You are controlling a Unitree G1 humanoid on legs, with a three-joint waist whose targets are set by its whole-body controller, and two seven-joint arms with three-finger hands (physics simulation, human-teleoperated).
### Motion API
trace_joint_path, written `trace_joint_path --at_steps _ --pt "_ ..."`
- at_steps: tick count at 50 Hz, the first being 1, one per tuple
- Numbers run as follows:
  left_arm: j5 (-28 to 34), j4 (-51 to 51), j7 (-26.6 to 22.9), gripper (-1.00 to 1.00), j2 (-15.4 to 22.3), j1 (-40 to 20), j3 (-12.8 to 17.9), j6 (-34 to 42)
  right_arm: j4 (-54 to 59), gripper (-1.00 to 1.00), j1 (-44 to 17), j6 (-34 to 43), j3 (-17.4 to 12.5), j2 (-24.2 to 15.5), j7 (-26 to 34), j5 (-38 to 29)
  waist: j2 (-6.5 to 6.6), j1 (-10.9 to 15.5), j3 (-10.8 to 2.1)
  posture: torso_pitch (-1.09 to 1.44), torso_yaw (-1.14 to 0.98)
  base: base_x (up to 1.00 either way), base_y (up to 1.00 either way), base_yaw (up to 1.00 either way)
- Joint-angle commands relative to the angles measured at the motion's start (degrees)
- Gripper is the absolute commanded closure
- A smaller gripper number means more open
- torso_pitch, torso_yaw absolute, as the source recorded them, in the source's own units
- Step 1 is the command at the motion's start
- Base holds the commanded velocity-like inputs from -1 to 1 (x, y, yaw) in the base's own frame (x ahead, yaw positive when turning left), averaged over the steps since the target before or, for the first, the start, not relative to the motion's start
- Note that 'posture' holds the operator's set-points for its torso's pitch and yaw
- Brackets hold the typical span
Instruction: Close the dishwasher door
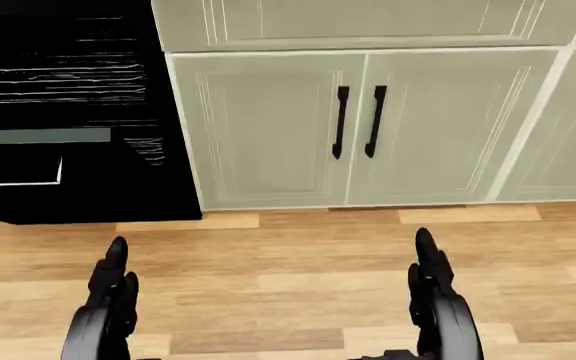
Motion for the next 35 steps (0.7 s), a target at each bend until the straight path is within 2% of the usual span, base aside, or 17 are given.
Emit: trace_joint_path --at_steps 1,2,3,5,7,8,9,15,19,27,28,30,35 --pt "1.0 -12.8 -0.2 -1.00 -0.2 1.6 -1.7 -3.0 -7.9 -1.00 -0.5 -3.3 -0.4 0.0 0.6 1.7 -0.45 -0.1 -0.05 0.00 0.00 0.00 0.00 0.00" --pt "0.5 -12.7 -1.0 -1.00 -0.3 1.7 -1.7 -4.5 -7.5 -1.00 -0.7 -2.4 -0.9 -0.1 -0.6 1.2 -0.38 0.2 -2.31 0.00 0.00 0.00 0.00 0.00" --pt "1.4 -11.3 -0.6 -1.00 -0.2 1.4 -1.7 -5.4 -6.9 -1.00 -0.7 -3.4 -0.8 -0.3 -1.0 0.4 -0.05 0.5 -3.58 0.00 0.00 0.00 0.00 0.00" --pt "1.4 -11.2 -0.9 -1.00 -0.4 1.5 -1.8 -6.1 -6.4 -1.00 -0.5 -5.9 -1.0 0.0 -0.7 1.6 -0.53 0.4 -1.21 0.00 0.00 0.00 0.00 0.00" --pt "1.8 -11.2 -0.9 -1.00 -0.4 1.7 -2.0 -6.4 -6.5 -1.00 -0.3 -5.4 -0.9 -0.3 -1.1 0.6 -0.53 0.6 -3.97 0.00 0.00 0.00 0.00 0.00" --pt "1.9 -11.0 -0.9 -1.00 -0.4 1.6 -1.9 -6.5 -6.2 -1.00 -0.4 -5.7 -1.1 -0.4 -1.1 0.6 -0.54 0.6 -4.23 0.00 0.00 0.00 0.00 0.00" --pt "1.8 -11.0 -0.9 -1.00 -0.4 1.6 -1.9 -6.4 -5.3 -1.00 -0.7 -6.3 -1.5 -0.6 -2.6 -0.8 -0.52 0.6 -4.19 0.00 0.00 0.00 0.00 0.00" --pt "1.1 -12.9 -0.7 -1.00 -0.4 1.8 -1.3 -5.7 -6.4 -1.00 0.4 -6.1 -1.1 -0.6 -1.2 -1.1 -0.40 0.5 -4.52 0.00 0.00 0.00 0.00 0.00" --pt "1.5 -12.4 -0.6 -1.00 -0.5 1.9 -1.5 -6.2 -6.0 -1.00 0.9 -7.3 -1.0 -0.6 0.1 -0.6 -0.37 0.5 -4.70 0.00 0.00 0.00 0.00 0.00" --pt "2.5 -12.0 -0.1 -1.00 -0.6 2.5 -2.2 -7.1 -5.1 -1.00 1.2 -5.8 -1.1 -0.6 -0.9 -2.3 -0.37 0.6 -5.01 0.00 0.00 0.00 0.00 0.01" --pt "2.4 -12.0 -0.1 -1.00 -0.6 2.5 -2.2 -7.0 -5.0 -1.00 1.2 -5.9 -1.2 -0.6 -0.8 -2.2 -0.06 0.5 -5.80 0.00 0.00 0.00 0.00 0.07" --pt "2.6 -12.2 -0.1 -1.00 -0.6 2.6 -2.3 -7.0 -5.0 -1.00 1.2 -6.0 -1.2 -0.6 -0.7 -2.1 0.09 0.8 -4.41 0.00 0.00 0.00 0.00 0.23" --pt "2.8 -12.9 -0.1 -1.00 -0.7 2.9 -2.6 -6.6 -4.6 -1.00 1.3 -6.3 -1.1 -0.6 -0.5 -2.1 0.03 1.2 -3.68 0.00 0.00 0.00 0.00 0.38"
